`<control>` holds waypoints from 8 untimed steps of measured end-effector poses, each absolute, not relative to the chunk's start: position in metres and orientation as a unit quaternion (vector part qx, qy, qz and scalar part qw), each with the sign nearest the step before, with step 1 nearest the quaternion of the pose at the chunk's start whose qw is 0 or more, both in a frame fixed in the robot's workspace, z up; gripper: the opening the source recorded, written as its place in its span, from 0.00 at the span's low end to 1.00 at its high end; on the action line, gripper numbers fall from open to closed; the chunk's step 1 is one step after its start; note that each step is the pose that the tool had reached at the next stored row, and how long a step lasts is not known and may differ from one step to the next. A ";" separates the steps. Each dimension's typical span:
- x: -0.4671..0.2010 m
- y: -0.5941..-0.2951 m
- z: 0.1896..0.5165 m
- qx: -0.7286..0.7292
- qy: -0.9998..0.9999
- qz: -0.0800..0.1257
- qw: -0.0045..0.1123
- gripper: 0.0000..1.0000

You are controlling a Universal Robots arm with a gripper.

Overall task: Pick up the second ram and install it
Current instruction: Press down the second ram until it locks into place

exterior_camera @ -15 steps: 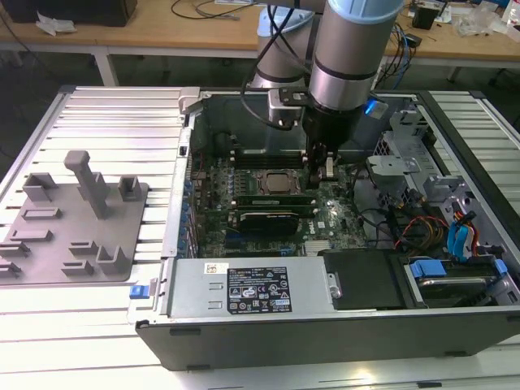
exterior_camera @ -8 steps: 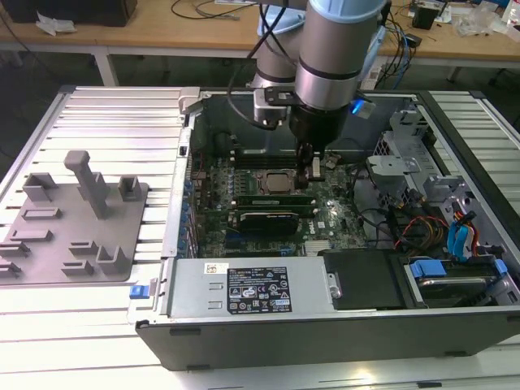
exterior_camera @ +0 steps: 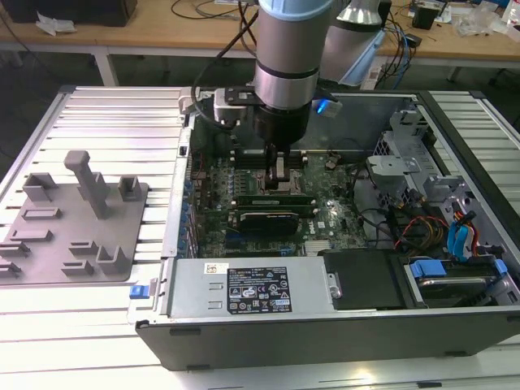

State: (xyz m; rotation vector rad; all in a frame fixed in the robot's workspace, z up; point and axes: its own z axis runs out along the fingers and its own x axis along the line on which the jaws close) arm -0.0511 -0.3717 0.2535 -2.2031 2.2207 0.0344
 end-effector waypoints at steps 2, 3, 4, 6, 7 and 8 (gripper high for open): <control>-0.056 -0.372 0.254 -0.704 0.710 0.011 0.007 0.08; -0.059 -0.372 0.253 -0.704 0.710 0.011 0.007 0.08; -0.060 -0.372 0.253 -0.704 0.710 0.011 0.007 0.08; -0.061 -0.372 0.251 -0.704 0.710 0.011 0.007 0.08; -0.063 -0.372 0.248 -0.704 0.710 0.011 0.007 0.08; -0.065 -0.372 0.246 -0.704 0.710 0.011 0.007 0.08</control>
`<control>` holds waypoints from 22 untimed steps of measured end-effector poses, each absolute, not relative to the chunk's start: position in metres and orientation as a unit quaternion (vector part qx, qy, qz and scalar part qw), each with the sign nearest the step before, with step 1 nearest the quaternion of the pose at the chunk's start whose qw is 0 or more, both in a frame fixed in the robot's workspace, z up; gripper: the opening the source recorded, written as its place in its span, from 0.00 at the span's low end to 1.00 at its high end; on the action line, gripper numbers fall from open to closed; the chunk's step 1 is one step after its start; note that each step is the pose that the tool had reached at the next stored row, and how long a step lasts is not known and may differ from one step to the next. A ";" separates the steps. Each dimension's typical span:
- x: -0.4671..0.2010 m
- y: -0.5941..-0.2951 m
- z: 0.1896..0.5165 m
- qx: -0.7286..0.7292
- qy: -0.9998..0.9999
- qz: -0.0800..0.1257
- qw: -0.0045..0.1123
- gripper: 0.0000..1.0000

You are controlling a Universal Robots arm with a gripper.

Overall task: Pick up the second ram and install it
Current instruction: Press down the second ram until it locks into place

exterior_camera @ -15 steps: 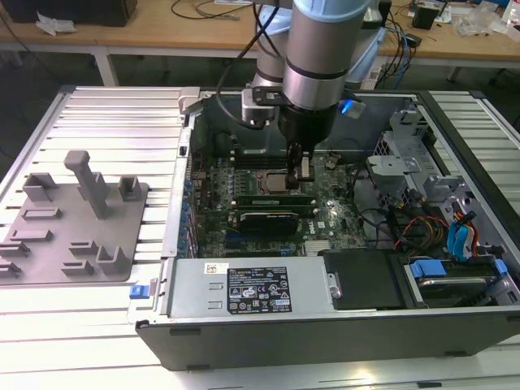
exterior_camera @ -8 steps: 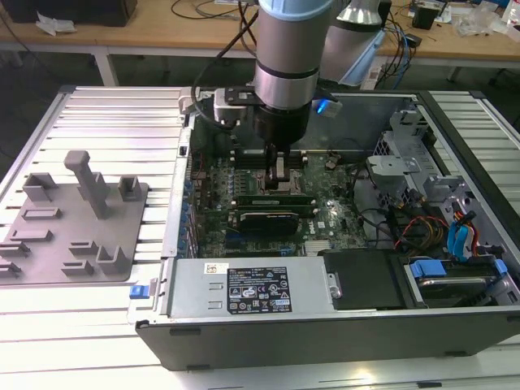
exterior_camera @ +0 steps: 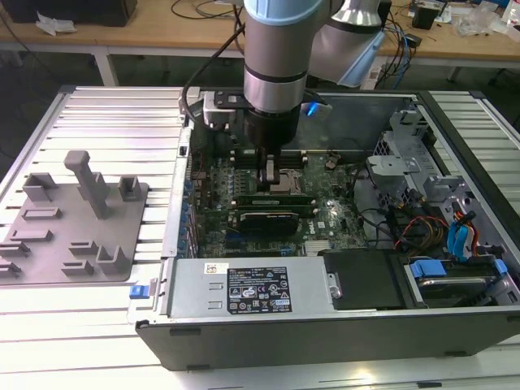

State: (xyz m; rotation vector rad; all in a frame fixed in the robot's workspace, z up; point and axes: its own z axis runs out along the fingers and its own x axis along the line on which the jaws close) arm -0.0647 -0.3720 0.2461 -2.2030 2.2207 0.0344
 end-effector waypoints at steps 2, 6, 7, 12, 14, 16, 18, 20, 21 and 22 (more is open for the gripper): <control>-0.066 -0.372 0.243 -0.704 0.710 0.011 0.007 0.08; -0.066 -0.372 0.240 -0.704 0.710 0.011 0.007 0.08; -0.066 -0.372 0.240 -0.704 0.710 0.011 0.007 0.08; -0.066 -0.372 0.236 -0.704 0.710 0.011 0.007 0.08; -0.066 -0.372 0.234 -0.704 0.710 0.011 0.007 0.08; -0.066 -0.372 0.233 -0.704 0.710 0.011 0.006 0.08; -0.066 -0.372 0.230 -0.704 0.710 0.011 0.006 0.08; -0.066 -0.372 0.230 -0.704 0.710 0.011 0.007 0.08; -0.066 -0.372 0.228 -0.704 0.710 0.011 0.007 0.08; -0.066 -0.372 0.228 -0.704 0.710 0.011 0.006 0.08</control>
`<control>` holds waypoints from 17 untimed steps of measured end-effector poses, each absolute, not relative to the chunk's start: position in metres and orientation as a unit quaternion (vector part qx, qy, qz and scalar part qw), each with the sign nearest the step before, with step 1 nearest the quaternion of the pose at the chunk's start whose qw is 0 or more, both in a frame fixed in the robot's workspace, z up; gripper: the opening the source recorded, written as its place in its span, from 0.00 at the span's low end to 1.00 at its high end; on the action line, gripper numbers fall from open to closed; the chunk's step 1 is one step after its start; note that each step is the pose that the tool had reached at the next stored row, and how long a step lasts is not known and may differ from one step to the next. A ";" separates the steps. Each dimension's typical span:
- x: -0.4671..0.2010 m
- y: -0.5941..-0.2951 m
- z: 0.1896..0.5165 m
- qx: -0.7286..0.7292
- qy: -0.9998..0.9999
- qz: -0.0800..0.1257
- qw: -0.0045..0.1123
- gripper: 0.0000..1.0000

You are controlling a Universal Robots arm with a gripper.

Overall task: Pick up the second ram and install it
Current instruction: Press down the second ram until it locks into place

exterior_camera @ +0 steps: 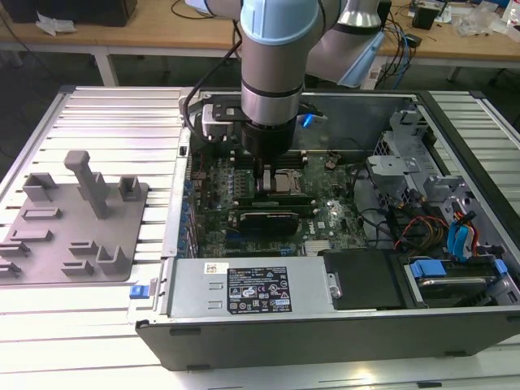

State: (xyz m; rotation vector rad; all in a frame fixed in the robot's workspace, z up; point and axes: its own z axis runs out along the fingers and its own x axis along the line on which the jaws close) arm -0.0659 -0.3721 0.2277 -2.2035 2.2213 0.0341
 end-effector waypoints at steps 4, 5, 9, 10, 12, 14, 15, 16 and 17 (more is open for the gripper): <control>-0.066 -0.372 0.231 -0.704 0.710 0.011 0.008 0.08; -0.066 -0.372 0.239 -0.704 0.710 0.010 0.006 0.08; -0.066 -0.372 0.267 -0.704 0.710 0.010 0.006 0.08; -0.065 -0.372 0.267 -0.704 0.710 0.010 0.005 0.08; -0.057 -0.372 0.267 -0.704 0.710 0.010 0.005 0.08; -0.051 -0.372 0.267 -0.704 0.710 0.010 0.005 0.08; -0.048 -0.372 0.267 -0.704 0.710 0.010 0.005 0.08; -0.043 -0.372 0.267 -0.704 0.710 0.010 0.005 0.08; -0.043 -0.372 0.267 -0.704 0.710 0.010 0.005 0.08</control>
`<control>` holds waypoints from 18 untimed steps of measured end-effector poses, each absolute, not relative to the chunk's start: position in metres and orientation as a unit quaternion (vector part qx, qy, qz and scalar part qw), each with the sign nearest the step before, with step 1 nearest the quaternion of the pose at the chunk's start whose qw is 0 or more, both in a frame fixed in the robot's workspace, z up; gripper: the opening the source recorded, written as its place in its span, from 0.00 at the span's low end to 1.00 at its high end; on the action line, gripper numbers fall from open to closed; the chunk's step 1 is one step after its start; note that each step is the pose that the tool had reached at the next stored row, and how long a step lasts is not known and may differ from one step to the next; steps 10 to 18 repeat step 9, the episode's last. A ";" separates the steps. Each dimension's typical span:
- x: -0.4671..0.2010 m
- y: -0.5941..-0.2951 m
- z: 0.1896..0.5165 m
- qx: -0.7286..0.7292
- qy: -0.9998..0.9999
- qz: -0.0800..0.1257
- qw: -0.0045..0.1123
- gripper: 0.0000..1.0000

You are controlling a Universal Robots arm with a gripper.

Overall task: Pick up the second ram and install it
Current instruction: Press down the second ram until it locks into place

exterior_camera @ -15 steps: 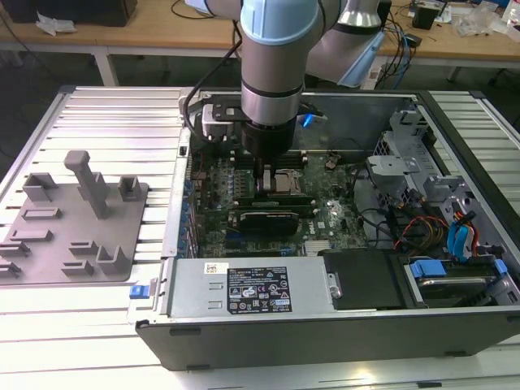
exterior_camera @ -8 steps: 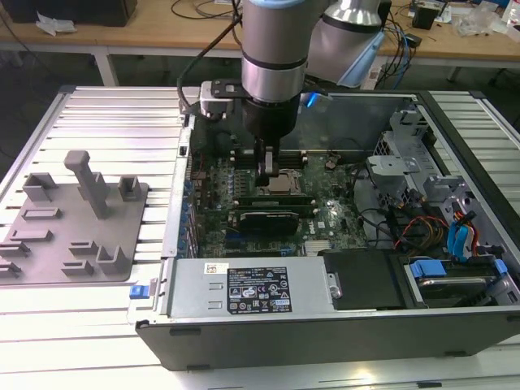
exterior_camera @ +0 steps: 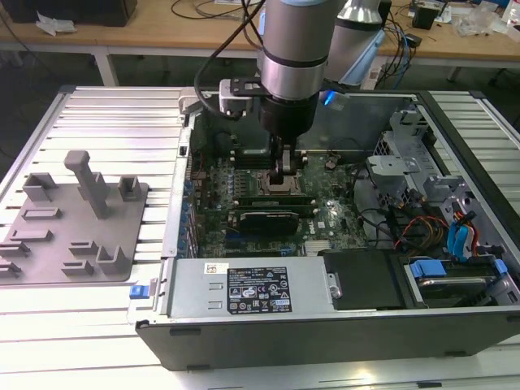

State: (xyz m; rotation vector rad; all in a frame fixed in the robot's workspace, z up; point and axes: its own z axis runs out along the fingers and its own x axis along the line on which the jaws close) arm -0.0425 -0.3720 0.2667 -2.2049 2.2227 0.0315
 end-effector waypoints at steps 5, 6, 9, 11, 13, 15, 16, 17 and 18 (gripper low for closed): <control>-0.042 -0.372 0.270 -0.704 0.710 0.010 0.005 0.08; -0.042 -0.372 0.271 -0.704 0.710 0.010 0.005 0.08; -0.042 -0.372 0.272 -0.704 0.710 0.010 0.005 0.08; -0.042 -0.372 0.272 -0.704 0.710 0.010 0.005 0.08; -0.042 -0.372 0.272 -0.704 0.710 0.010 0.005 0.08; -0.042 -0.372 0.272 -0.704 0.710 0.010 0.005 0.08; -0.042 -0.372 0.272 -0.704 0.710 0.010 0.005 0.08; -0.042 -0.372 0.272 -0.704 0.710 0.010 0.005 0.08; -0.042 -0.372 0.272 -0.704 0.710 0.010 0.005 0.08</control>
